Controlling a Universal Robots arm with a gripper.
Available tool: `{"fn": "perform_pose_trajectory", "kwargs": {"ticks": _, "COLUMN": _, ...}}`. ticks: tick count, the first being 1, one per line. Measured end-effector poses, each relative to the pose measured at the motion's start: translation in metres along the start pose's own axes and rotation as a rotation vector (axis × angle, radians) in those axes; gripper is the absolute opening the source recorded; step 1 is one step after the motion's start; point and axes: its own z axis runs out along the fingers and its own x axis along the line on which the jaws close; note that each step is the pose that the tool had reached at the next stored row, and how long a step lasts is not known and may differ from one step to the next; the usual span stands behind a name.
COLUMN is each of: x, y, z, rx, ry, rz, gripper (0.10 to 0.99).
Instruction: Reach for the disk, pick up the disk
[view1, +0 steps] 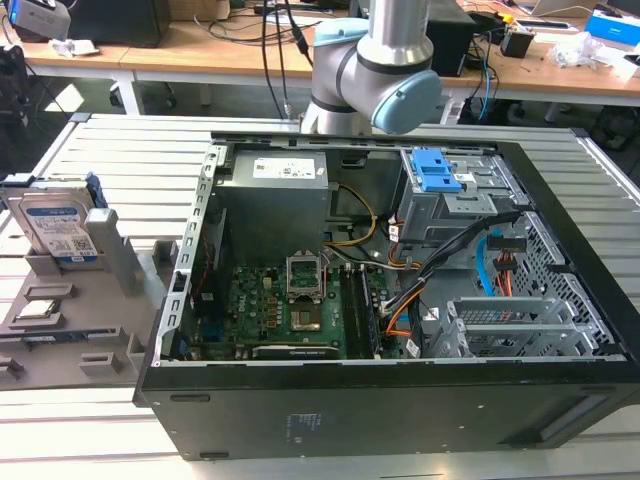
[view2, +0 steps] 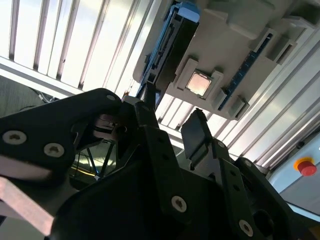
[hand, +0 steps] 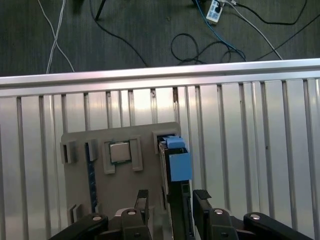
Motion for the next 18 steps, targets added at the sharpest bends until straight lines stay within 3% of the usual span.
{"fn": "perform_pose_trajectory", "kwargs": {"ticks": 4, "x": -0.0001, "y": 0.0003, "z": 0.0022, "rx": 0.0, "ry": 0.0, "rz": 0.0, "gripper": 0.482}}
{"fn": "perform_pose_trajectory", "kwargs": {"ticks": 13, "x": -0.0003, "y": 0.0005, "z": 0.0179, "rx": 0.0, "ry": 0.0002, "rz": -0.003, "gripper": 0.482}}
{"fn": "perform_pose_trajectory", "kwargs": {"ticks": 18, "x": -0.0043, "y": 0.0079, "z": 0.023, "rx": 0.0, "ry": 0.0012, "rz": -0.021, "gripper": 0.482}}
